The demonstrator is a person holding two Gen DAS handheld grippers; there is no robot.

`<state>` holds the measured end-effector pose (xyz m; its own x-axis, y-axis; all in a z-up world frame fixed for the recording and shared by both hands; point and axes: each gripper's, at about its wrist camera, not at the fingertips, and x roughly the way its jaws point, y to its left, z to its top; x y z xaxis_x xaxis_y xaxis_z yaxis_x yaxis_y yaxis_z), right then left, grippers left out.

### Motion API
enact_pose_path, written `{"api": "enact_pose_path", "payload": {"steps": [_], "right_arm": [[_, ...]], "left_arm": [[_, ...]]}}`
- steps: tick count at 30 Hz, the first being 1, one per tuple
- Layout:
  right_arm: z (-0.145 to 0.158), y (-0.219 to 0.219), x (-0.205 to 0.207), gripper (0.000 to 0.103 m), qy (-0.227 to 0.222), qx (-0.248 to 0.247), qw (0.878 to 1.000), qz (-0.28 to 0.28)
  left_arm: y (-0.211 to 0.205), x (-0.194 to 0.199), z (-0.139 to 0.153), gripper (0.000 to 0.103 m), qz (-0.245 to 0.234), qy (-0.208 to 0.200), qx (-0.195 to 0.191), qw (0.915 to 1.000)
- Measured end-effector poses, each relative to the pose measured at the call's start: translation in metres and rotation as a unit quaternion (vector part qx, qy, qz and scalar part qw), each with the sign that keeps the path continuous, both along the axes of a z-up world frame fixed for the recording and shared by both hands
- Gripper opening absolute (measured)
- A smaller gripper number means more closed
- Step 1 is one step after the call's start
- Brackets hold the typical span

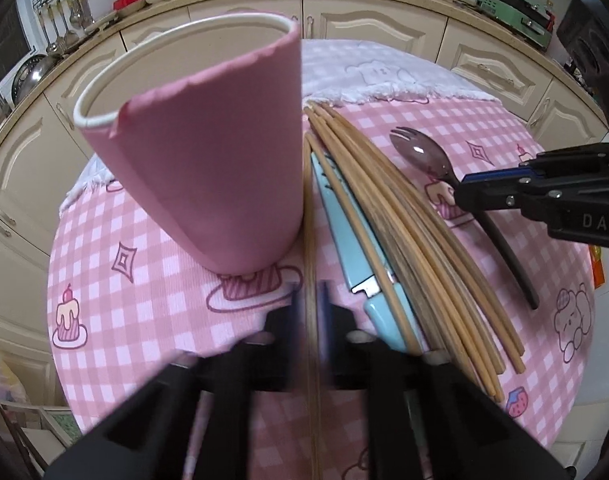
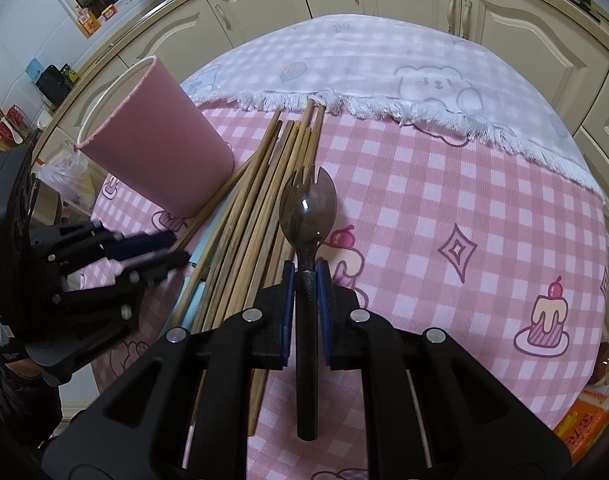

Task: Organize utensils
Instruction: 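Lift the chopstick with the left tool while the right tool carries the spork over the pink cup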

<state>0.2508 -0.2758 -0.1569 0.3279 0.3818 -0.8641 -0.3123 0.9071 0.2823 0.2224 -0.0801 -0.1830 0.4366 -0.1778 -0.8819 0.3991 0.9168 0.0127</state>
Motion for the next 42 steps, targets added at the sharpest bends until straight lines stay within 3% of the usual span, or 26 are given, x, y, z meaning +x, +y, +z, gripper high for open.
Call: {"api": "enact_pose_path", "payload": {"steps": [5, 13, 18, 22, 25, 27, 35, 39, 42], "right_arm": [[0.013, -0.01, -0.008, 0.011, -0.021, 0.028, 0.999, -0.01], [0.04, -0.011, -0.02, 0.011, -0.065, 0.076, 0.995, -0.027], [0.061, -0.016, -0.027, 0.012, -0.102, 0.112, 0.988, -0.042], [0.085, -0.015, -0.03, 0.012, -0.146, 0.149, 0.976, -0.055], [0.105, -0.007, -0.029, 0.012, -0.179, 0.178, 0.966, -0.059], [0.12, 0.001, -0.025, 0.012, -0.205, 0.195, 0.957, -0.06], [0.155, 0.041, 0.007, 0.012, -0.274, 0.231, 0.931, -0.073], [0.149, 0.051, 0.026, 0.012, -0.281, 0.225, 0.929, -0.089], [0.141, 0.058, 0.035, 0.012, -0.283, 0.217, 0.929, -0.096]], "left_arm": [[0.009, -0.016, 0.007, 0.005, 0.001, -0.016, -0.024, 0.9996], [0.022, -0.054, 0.043, 0.005, -0.017, -0.079, -0.077, 0.9937], [0.026, -0.076, 0.071, 0.005, -0.032, -0.152, -0.12, 0.9805], [0.04, -0.074, 0.103, 0.005, -0.018, -0.222, -0.167, 0.9605], [0.056, -0.067, 0.13, 0.005, 0.01, -0.271, -0.199, 0.9417], [0.064, -0.058, 0.151, 0.005, 0.025, -0.309, -0.221, 0.9247], [0.073, -0.013, 0.193, 0.005, 0.066, -0.4, -0.263, 0.8753], [0.071, 0.008, 0.19, 0.005, 0.091, -0.426, -0.27, 0.8587], [0.063, 0.019, 0.181, 0.005, 0.094, -0.43, -0.26, 0.8597]]}}
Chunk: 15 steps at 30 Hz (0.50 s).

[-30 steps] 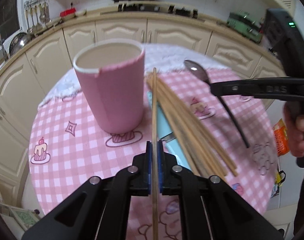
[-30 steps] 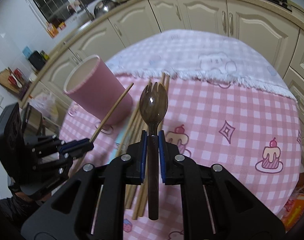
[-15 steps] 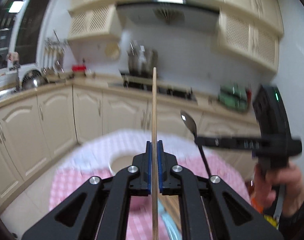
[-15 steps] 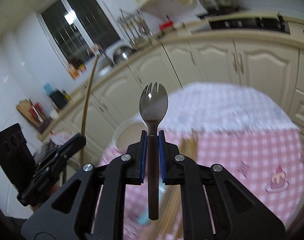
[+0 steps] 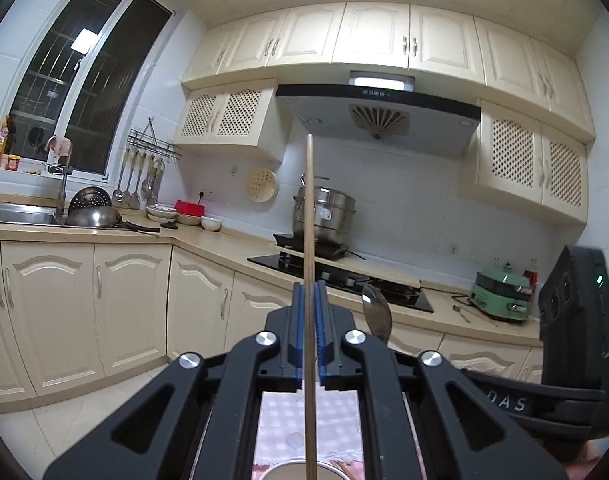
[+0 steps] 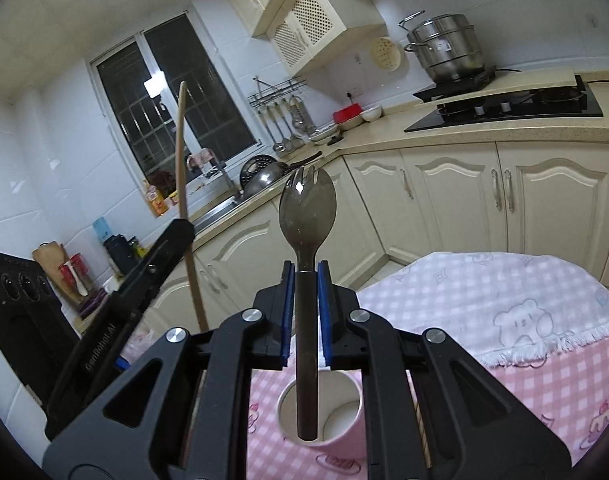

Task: Organize utensils
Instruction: 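Lift the chopstick with the left tool while the right tool carries the spork over the pink cup, then drop the spork into the pink cup with the right tool while the left tool drops the chopstick in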

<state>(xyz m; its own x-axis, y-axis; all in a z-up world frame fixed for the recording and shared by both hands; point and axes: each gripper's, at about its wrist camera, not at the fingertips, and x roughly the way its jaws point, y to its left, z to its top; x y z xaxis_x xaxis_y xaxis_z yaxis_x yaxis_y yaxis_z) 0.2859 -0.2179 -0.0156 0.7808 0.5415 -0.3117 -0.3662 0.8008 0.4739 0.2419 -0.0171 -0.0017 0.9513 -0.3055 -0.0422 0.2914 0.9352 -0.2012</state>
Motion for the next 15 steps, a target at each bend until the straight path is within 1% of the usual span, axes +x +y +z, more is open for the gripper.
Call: {"api": "enact_pose_path", "payload": {"steps": [3, 8, 15], "right_arm": [[-0.011, 0.006, 0.005, 0.012, 0.002, -0.008, 1.0, -0.006], [-0.027, 0.009, 0.006, 0.012, 0.01, -0.016, 1.0, -0.011], [-0.035, 0.014, 0.004, 0.012, 0.017, -0.032, 0.999, -0.006]], "left_arm": [[-0.007, 0.008, -0.017, 0.005, 0.005, 0.003, 0.014, 0.9999], [-0.004, 0.018, -0.043, 0.005, 0.014, 0.02, 0.014, 0.9996], [0.0, 0.018, -0.06, 0.006, 0.013, 0.035, 0.024, 0.999]]}}
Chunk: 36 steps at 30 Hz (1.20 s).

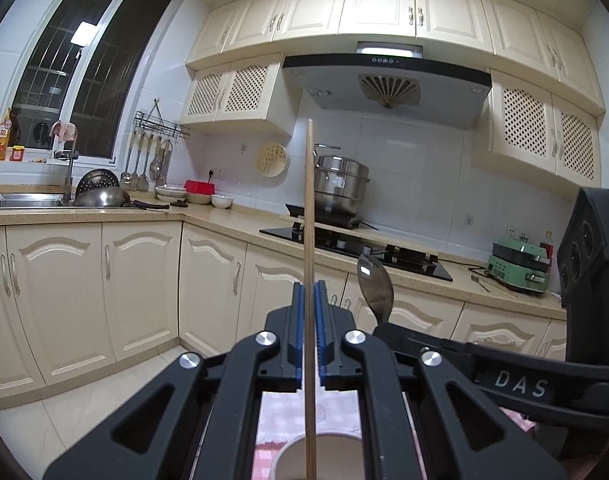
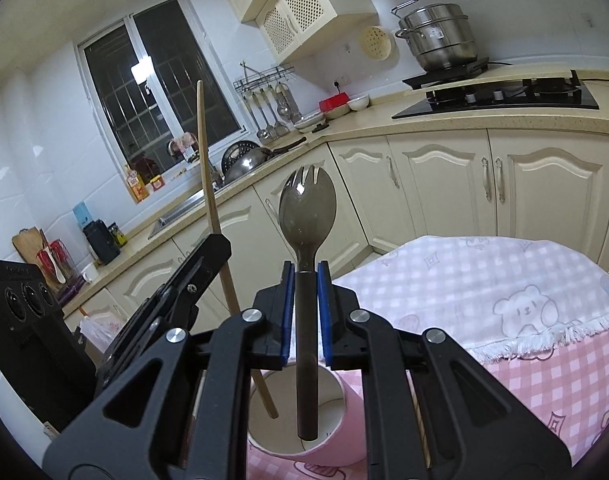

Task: Organize utensils
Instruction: 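Drop the spork into the pink cup with the right tool while the left tool drops the chopstick in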

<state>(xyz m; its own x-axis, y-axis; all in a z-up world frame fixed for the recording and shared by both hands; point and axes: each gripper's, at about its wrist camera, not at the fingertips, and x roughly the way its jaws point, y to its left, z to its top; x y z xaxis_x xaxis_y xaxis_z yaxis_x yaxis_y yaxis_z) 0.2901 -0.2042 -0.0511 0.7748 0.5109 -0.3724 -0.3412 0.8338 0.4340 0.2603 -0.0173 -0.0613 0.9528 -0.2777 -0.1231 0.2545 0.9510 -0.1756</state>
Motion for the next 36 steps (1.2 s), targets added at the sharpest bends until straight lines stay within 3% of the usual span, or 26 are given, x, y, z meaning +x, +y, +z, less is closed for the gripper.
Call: {"api": "enact_pose_path", "payload": {"steps": [2, 3, 5, 6, 7, 8, 9, 15, 26, 36], "right_arm": [[-0.002, -0.001, 0.0, 0.013, 0.005, -0.003, 1.0, 0.002], [-0.001, -0.003, 0.0, 0.018, 0.007, -0.003, 1.0, 0.001], [-0.001, -0.011, -0.003, 0.042, 0.007, 0.001, 1.0, -0.012], [0.001, -0.016, -0.006, 0.066, 0.005, 0.007, 1.0, -0.016], [0.001, -0.02, -0.007, 0.07, 0.003, 0.01, 1.0, -0.019], [0.002, -0.024, -0.008, 0.071, 0.003, 0.011, 1.0, -0.022], [0.003, -0.029, -0.011, 0.074, 0.004, 0.013, 1.0, -0.025], [0.015, -0.052, -0.025, 0.094, -0.004, 0.024, 0.999, -0.037], [0.033, -0.078, -0.052, 0.096, 0.012, -0.007, 0.999, -0.032], [0.04, -0.095, -0.072, 0.096, 0.034, -0.042, 0.998, -0.035]], "left_arm": [[0.002, -0.004, 0.0, 0.008, -0.001, 0.004, 0.006, 1.0], [0.002, -0.006, 0.0, 0.021, -0.001, 0.004, 0.009, 0.9999], [0.006, -0.012, 0.002, 0.032, 0.009, 0.002, 0.014, 0.9999], [0.01, -0.014, 0.003, 0.043, 0.01, 0.004, 0.012, 0.9999], [0.014, -0.014, 0.005, 0.052, 0.01, 0.007, 0.009, 0.9999], [0.019, -0.017, 0.007, 0.068, 0.014, 0.01, 0.004, 0.9998], [0.023, -0.02, 0.009, 0.075, 0.016, 0.008, 0.002, 0.9998], [0.028, -0.046, 0.026, 0.094, 0.022, 0.002, 0.028, 0.9994], [0.015, -0.079, 0.05, 0.098, 0.025, 0.042, 0.074, 0.9961], [0.006, -0.098, 0.05, 0.098, 0.014, 0.081, 0.09, 0.9926]]}}
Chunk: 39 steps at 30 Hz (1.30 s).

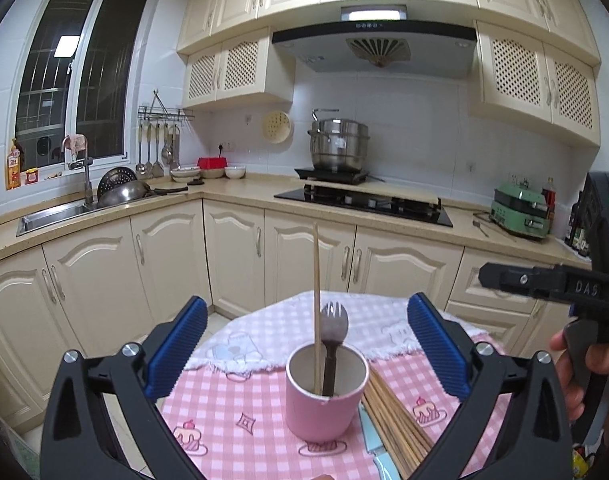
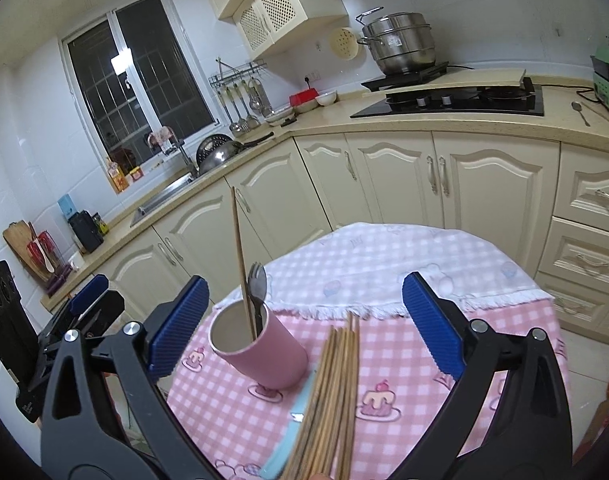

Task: Organize utensils
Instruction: 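Drop the spork into the pink cup with the right tool while the left tool drops the chopstick in, then grasp one chopstick from the pile with the left tool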

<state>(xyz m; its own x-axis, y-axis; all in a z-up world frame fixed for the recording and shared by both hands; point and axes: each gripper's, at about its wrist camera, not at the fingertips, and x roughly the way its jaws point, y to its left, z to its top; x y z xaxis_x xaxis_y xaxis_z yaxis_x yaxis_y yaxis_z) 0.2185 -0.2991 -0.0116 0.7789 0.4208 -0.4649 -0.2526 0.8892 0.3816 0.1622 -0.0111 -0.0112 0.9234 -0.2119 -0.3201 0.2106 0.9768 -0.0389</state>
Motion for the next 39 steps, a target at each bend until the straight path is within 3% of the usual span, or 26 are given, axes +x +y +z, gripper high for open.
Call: {"api": "enact_pose_path", "payload": {"steps": [8, 14, 22, 28, 39], "right_arm": [[-0.021, 0.003, 0.002, 0.096, 0.063, -0.06, 0.996, 0.004], [-0.06, 0.012, 0.009, 0.096, 0.122, -0.11, 0.986, 0.023], [-0.09, 0.018, 0.014, 0.096, 0.166, -0.15, 0.974, 0.034], [-0.112, 0.015, 0.023, 0.095, 0.198, -0.158, 0.967, 0.038], [-0.127, 0.009, 0.027, 0.095, 0.217, -0.155, 0.963, 0.038]], "left_arm": [[-0.008, 0.001, -0.02, 0.098, -0.003, 0.059, 0.016, 0.9981], [-0.018, 0.006, -0.045, 0.098, -0.013, 0.104, 0.033, 0.994], [-0.038, 0.011, -0.078, 0.098, -0.016, 0.161, 0.056, 0.9853], [-0.053, 0.019, -0.102, 0.098, -0.015, 0.204, 0.075, 0.9759], [-0.073, 0.039, -0.148, 0.098, -0.005, 0.259, 0.11, 0.9595]]}}
